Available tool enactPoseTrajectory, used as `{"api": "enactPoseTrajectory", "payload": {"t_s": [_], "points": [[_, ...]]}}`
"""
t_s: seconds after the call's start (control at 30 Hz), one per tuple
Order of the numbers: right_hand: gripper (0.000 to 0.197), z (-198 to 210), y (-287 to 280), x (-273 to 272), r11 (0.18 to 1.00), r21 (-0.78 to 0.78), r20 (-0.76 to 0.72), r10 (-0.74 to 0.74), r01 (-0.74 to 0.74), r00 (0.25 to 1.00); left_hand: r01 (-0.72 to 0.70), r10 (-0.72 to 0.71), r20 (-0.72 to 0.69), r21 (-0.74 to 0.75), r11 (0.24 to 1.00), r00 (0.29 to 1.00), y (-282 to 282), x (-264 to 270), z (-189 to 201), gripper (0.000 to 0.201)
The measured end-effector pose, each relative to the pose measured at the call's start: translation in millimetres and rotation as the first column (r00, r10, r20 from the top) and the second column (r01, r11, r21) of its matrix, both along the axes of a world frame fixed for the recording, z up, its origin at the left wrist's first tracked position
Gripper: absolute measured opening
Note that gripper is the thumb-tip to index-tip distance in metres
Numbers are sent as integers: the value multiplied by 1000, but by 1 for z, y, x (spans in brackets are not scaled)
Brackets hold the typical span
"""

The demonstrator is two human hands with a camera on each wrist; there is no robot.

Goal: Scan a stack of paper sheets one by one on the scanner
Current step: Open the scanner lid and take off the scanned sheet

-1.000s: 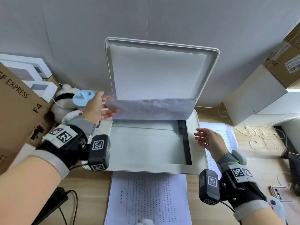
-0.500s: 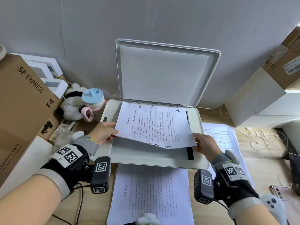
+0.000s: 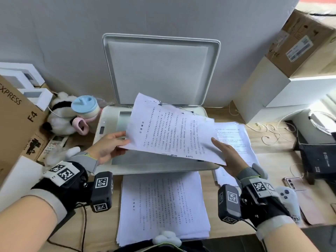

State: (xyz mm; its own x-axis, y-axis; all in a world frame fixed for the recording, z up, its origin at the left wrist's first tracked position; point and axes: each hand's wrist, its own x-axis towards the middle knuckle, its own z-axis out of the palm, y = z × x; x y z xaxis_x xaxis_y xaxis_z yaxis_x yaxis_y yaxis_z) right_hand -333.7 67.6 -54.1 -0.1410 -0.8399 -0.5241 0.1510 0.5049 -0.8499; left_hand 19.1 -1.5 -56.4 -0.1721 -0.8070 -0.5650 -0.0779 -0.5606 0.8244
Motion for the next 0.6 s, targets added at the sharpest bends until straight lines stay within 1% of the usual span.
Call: {"api": "enactPoseTrajectory", "payload": {"t_s": [0.07,0.13,0.17,0.2,0.23,0.27,0.3,0.37,0.4,0.43,0.47,0.5,0.53,0.57,0.6], "points": [[24,2,1,-3,1000,5,34,-26,26,999,28,-28,-30,2,1000,999,0,-6,1,25],[19,-1,4,-10,998,7,-34,-57,58,998,34,-34,-74,-4,999,997,-2,-15,1,25],[18,-6,4,-15,995,4,-62,-101,101,993,16,-18,-97,-16,1000,995,-3,-19,2,25],[15,-9,7,-20,986,-27,-52,-168,166,984,-3,-1,-115,-29,1000,993,-4,-25,3,25],[13,-13,9,-26,966,-57,-29,-254,252,967,-16,11,-129,-42,999,992,-5,-29,3,23],[18,-16,12,-34,934,-96,-22,-347,344,937,-28,21,-138,-49,998,990,-6,-32,4,22],[24,-21,14,-43,904,-104,-55,-422,416,905,-36,29,-144,-50,998,989,-7,-35,3,22],[24,-30,25,-62,863,-62,-170,-504,502,847,-42,34,-150,-51,998,988,-6,-38,1,21],[23,-36,32,-71,863,-60,-269,-498,502,824,-43,34,-150,-55,998,988,-5,-39,1,20],[23,-43,38,-82,877,-48,-407,-454,478,793,-43,34,-146,-56,997,989,-4,-40,0,19],[23,-49,38,-87,860,23,-387,-463,510,798,-42,34,-143,-54,998,989,-3,-41,0,18],[23,-58,40,-94,877,96,-446,-385,471,808,-44,36,-144,-52,998,989,-1,-41,-2,18],[20,-64,44,-92,855,166,-515,-349,491,783,-50,43,-149,-48,998,988,1,-41,-4,18],[12,-70,47,-93,850,230,-589,-265,473,763,-61,53,-154,-43,997,987,4,-41,-5,19],[7,-76,47,-93,845,255,-666,-199,470,719,-72,65,-160,-39,997,985,6,-41,-6,19]]}}
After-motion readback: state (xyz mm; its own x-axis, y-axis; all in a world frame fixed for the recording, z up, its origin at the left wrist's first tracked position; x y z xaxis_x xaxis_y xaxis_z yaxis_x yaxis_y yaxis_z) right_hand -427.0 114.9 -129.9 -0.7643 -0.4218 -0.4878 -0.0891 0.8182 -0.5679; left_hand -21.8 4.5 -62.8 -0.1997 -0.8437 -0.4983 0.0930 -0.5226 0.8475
